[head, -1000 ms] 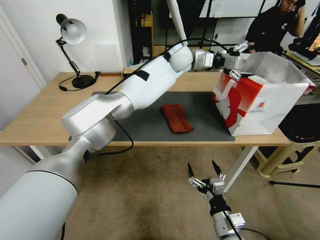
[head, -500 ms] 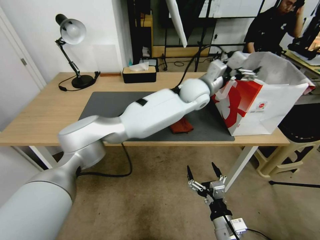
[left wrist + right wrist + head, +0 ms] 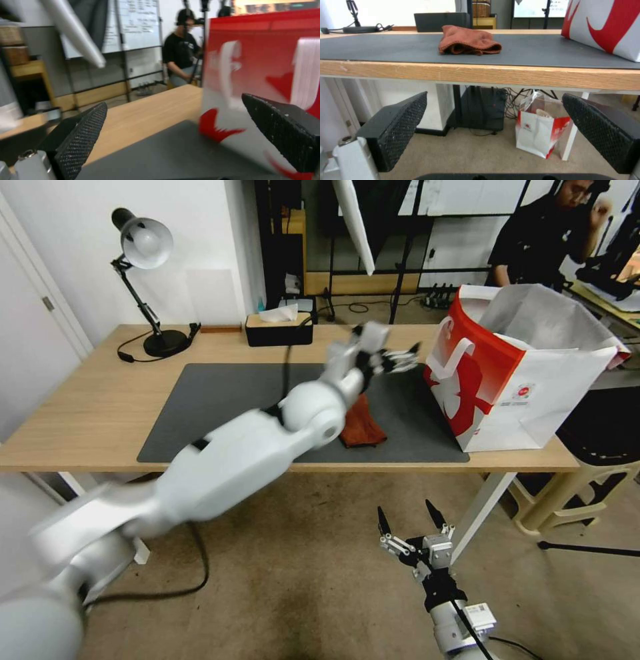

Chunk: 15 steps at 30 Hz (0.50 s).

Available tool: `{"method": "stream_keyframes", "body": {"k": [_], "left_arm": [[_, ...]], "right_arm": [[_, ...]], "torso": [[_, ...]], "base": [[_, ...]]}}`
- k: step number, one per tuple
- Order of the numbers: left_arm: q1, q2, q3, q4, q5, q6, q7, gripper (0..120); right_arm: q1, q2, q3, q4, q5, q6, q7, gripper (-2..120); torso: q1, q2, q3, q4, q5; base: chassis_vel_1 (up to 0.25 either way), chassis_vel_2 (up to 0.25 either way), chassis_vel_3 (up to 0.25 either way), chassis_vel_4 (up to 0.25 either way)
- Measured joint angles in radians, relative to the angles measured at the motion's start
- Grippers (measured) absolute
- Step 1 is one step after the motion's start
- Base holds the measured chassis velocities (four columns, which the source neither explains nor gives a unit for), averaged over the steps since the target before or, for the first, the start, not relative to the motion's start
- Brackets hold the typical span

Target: Sweep shrimp from table into container with towel, then put container into takeout bag.

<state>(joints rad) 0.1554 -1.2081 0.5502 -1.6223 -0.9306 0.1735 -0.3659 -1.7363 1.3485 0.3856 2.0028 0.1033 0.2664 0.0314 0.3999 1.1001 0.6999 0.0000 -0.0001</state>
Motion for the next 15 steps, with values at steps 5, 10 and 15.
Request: {"method": "stream_keyframes", "body": {"k": [5,10,15], "left_arm": [[0.111,0.082,-0.064,-0.079,0.055,-0.003,-0.003,100],[0.443,0.256,-0.292,-0.269,0.22,-0.05,0.013,100],[0.777,0.307,-0.525,-0.38,0.35,-0.124,0.044,100]], "right_arm": [[0.005,-0.01,0.002,0.0,0.009,0.0,0.005,100],[-0.025,-0.022,0.016,0.045,0.002,0.016,0.017,100],[-0.046,-0.03,0.016,0.083,-0.014,0.024,0.027,100]], "torso": [[0.0,0.0,0.0,-0.0001,-0.0002],[0.0,0.0,0.0,0.0001,-0.0003],[0.0,0.0,0.0,0.0,-0.0008]], "base": [[0.0,0.0,0.0,0.0],[0.0,0.0,0.0,0.0],[0.0,0.0,0.0,0.0]]}}
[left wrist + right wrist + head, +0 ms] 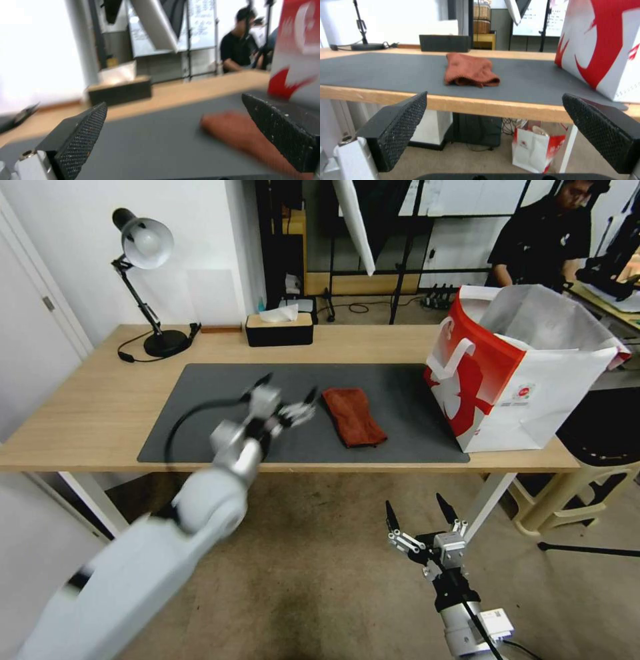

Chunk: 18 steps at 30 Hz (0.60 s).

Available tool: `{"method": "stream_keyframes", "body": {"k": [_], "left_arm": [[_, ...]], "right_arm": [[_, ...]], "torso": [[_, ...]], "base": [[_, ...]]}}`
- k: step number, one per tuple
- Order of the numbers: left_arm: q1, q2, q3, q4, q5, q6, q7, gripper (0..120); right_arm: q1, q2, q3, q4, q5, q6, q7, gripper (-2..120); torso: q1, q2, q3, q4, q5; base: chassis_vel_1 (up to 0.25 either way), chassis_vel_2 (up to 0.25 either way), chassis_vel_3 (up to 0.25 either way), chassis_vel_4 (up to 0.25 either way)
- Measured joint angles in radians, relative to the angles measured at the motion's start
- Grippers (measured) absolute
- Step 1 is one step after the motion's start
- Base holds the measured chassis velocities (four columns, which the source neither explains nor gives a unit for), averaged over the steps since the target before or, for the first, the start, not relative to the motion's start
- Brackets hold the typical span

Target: Sweep shrimp from table into container with towel, then put container into takeout bag.

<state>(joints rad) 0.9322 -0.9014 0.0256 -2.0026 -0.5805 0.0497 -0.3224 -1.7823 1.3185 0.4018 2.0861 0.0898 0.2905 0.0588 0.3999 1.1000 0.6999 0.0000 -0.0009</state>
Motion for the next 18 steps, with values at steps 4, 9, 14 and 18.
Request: {"method": "stream_keyframes", "body": {"k": [4,9,14,18], "left_arm": [[0.27,0.014,-0.149,-0.076,0.097,-0.082,0.007,100],[0.458,-0.02,-0.277,-0.085,0.195,-0.199,0.005,100],[0.533,-0.052,-0.321,-0.064,0.243,-0.265,0.005,100],[0.679,-0.118,-0.371,-0.057,0.337,-0.347,0.002,100]], "right_arm": [[-0.042,-0.001,-0.004,0.043,-0.021,0.018,0.008,100],[-0.04,0.001,-0.009,0.067,-0.028,0.015,0.028,100],[-0.018,-0.003,-0.009,0.064,-0.009,-0.001,0.043,100],[-0.022,-0.009,0.006,0.077,0.028,-0.004,0.046,100]], "torso": [[0.0,0.0,0.0,0.0007,-0.0001],[0.0,0.0,0.0,0.0002,0.0006],[0.0,0.0,0.0,-0.0002,0.0009],[0.0,0.0,0.0,0.0003,0.0006]], "base": [[0.0,0.0,0.0,0.0],[0.0,0.0,0.0,0.0],[0.0,0.0,0.0,0.0],[0.0,0.0,0.0,0.0]]}}
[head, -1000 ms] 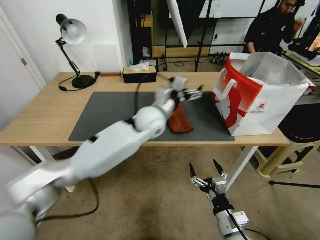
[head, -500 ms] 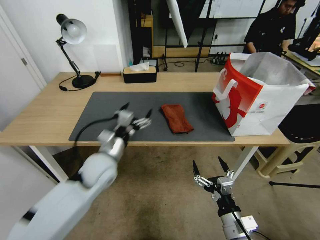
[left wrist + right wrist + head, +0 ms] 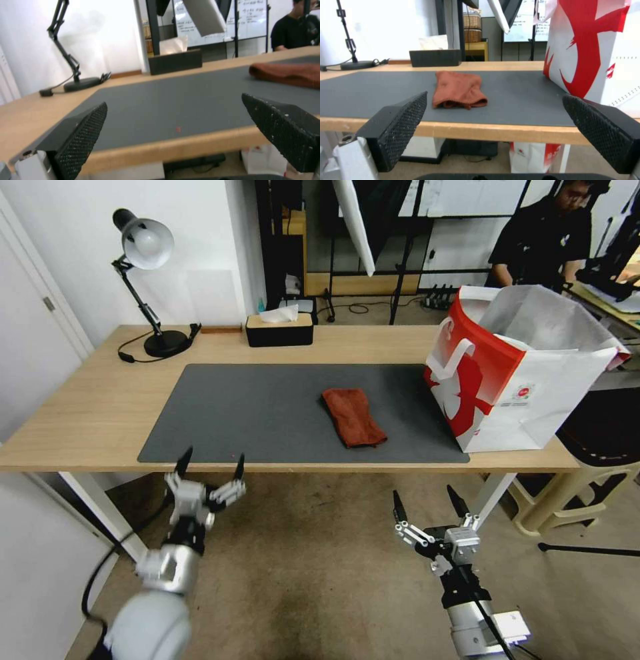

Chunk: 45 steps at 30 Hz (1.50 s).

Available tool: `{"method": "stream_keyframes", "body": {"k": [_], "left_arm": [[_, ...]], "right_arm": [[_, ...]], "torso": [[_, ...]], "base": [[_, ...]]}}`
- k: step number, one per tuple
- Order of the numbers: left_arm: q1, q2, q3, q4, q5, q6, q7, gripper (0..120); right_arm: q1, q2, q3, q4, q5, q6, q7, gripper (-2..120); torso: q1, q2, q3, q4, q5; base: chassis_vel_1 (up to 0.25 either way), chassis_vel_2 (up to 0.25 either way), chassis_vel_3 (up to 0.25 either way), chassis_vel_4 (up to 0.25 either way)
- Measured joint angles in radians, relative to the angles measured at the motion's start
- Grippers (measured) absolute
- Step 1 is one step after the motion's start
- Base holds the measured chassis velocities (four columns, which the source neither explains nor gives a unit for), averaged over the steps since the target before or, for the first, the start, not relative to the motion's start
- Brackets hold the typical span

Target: Sweep shrimp from table into container with towel, then put container into takeout bag.

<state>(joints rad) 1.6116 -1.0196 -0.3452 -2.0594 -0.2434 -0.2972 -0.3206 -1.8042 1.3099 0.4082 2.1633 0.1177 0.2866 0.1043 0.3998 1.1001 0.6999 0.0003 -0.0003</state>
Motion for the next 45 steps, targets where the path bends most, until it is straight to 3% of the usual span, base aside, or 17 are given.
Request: {"method": "stream_keyframes", "body": {"k": [3,10,45], "left_arm": [[0.037,-0.038,-0.003,0.027,0.035,-0.033,-0.007,100],[0.037,-0.083,-0.001,0.087,0.065,-0.086,0.003,100],[0.028,-0.084,0.002,0.09,0.064,-0.084,0.005,100]], "right_arm": [[0.029,-0.01,0.013,-0.001,0.049,-0.024,-0.011,100],[0.034,-0.006,0.02,-0.01,0.065,-0.038,-0.021,100],[0.032,-0.006,0.019,-0.011,0.064,-0.039,-0.022,100]], "torso": [[0.0,0.0,0.0,-0.0001,0.0003],[0.0,0.0,0.0,-0.0003,0.0003],[0.0,0.0,0.0,-0.0003,0.0003]], "base": [[0.0,0.0,0.0,0.0],[0.0,0.0,0.0,0.0],[0.0,0.0,0.0,0.0]]}}
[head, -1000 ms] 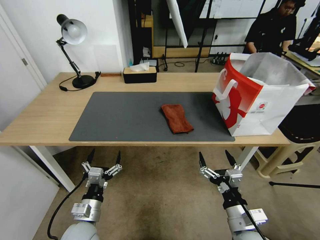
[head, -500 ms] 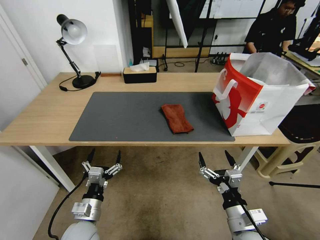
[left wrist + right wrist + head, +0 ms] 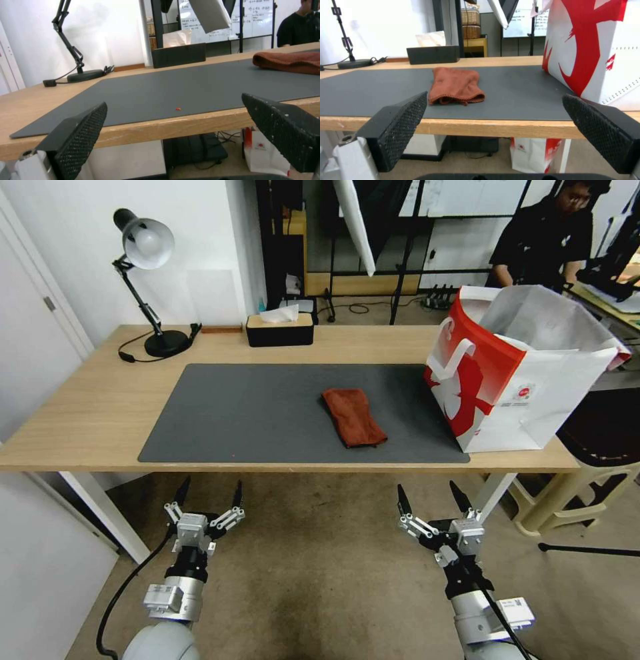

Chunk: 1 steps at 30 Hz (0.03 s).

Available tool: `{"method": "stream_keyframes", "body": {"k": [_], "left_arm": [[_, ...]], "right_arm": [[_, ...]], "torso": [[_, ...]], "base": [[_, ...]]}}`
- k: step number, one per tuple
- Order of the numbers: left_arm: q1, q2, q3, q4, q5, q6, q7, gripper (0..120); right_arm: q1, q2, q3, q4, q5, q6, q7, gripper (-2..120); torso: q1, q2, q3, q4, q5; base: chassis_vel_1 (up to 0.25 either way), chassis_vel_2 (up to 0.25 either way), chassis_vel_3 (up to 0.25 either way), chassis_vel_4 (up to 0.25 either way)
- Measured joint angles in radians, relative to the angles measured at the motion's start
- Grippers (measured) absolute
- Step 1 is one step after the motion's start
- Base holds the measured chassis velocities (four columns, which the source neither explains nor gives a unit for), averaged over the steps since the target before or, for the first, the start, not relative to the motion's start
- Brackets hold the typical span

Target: Sweep shrimp from table into container with towel, then put container into takeout bag.

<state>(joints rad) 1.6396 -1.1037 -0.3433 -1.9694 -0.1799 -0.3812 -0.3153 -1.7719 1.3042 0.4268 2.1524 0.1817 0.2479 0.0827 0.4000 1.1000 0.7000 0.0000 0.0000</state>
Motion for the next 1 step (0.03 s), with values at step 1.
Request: {"method": "stream_keyframes", "body": {"k": [1], "left_arm": [[0.0,0.0,0.0,0.0,0.0,0.0,0.0,100]], "right_arm": [[0.0,0.0,0.0,0.0,0.0,0.0,0.0,100]], "torso": [[0.0,0.0,0.0,0.0,0.0]], "base": [[0.0,0.0,0.0,0.0]]}}
